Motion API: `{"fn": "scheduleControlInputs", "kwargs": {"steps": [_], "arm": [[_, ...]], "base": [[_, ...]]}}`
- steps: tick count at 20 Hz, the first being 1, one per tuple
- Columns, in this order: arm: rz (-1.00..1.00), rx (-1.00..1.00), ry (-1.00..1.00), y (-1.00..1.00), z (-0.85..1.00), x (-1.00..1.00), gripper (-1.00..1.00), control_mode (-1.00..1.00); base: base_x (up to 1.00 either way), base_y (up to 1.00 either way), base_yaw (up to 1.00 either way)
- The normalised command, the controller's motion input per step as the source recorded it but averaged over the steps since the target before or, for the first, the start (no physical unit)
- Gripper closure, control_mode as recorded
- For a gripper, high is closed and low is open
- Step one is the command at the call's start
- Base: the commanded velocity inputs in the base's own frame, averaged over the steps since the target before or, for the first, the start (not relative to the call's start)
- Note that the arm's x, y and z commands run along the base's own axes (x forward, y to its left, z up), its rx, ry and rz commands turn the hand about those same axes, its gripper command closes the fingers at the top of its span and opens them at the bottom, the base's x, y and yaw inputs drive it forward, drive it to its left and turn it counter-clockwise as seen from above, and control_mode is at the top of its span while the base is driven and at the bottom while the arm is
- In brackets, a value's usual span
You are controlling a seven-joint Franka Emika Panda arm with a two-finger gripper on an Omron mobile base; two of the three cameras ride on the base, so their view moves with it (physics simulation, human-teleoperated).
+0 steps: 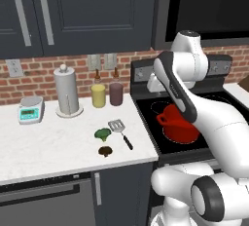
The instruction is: Put the mushroom and broccoli in the pot. Retrieve the spatula and lightly stir the vegetables in the pot.
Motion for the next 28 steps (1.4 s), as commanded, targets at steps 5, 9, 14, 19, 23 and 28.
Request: {"fn": "scheduleControlInputs", "kwargs": {"steps": [5,9,14,19,23,28], "arm": [[0.0,0.0,0.0,0.0,0.0,0.0,-1.0,1.0],[0.0,0.0,0.0,0.0,0.0,0.0,-1.0,1.0],[0.0,0.0,0.0,0.0,0.0,0.0,-1.0,1.0],[0.0,0.0,0.0,0.0,0.0,0.0,-1.0,1.0],[0.0,0.0,0.0,0.0,0.0,0.0,-1.0,1.0],[0.0,0.0,0.0,0.0,0.0,0.0,-1.0,1.0]], "base": [[0.44,0.31,-0.03],[0.47,0.31,-0.05],[0.2,0.17,-0.02],[0.0,0.0,0.0],[0.0,0.0,0.0],[0.0,0.0,0.0]]}}
